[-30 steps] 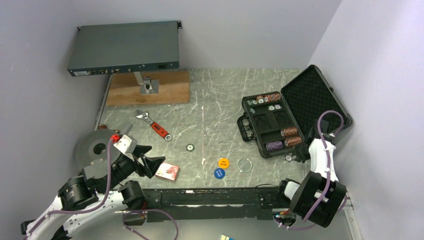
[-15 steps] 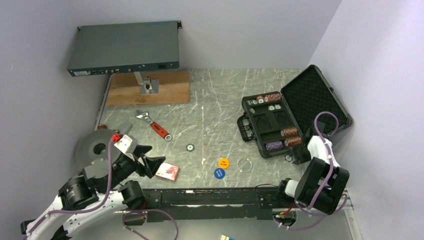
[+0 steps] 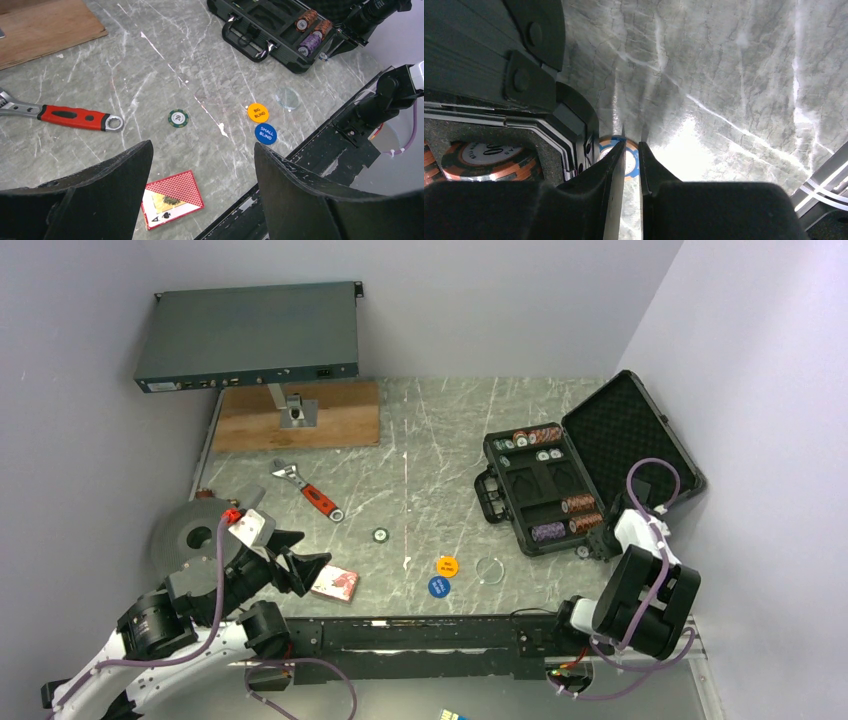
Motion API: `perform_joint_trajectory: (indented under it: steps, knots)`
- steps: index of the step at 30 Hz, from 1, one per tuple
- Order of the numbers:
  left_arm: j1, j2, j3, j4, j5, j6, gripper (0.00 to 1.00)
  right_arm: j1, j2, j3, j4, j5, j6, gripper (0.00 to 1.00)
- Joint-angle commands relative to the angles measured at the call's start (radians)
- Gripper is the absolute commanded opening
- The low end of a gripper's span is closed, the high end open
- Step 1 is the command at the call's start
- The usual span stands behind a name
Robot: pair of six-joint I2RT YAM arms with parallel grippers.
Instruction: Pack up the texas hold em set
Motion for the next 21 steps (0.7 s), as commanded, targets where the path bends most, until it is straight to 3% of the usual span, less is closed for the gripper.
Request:
perform_joint_trajectory:
  steps: [1,5,13,21]
  knots:
    - [-0.005,0.010,0.004,0.010,-0.017,-0.014,0.80,0.007,0.041,-0.006,0.077,0.051,-0.021,0.17]
    - [-0.005,0.012,0.005,0.009,-0.018,-0.013,0.80,0.063,0.072,-0.018,0.068,0.014,-0.014,0.17]
    - [-0.005,0.009,0.004,0.010,-0.019,-0.012,0.80,0.338,0.063,0.021,-0.059,0.008,0.119,0.17]
    - [-0.005,0.006,0.006,0.008,-0.023,-0.015,0.80,0.557,0.088,0.008,-0.061,-0.072,0.277,0.18]
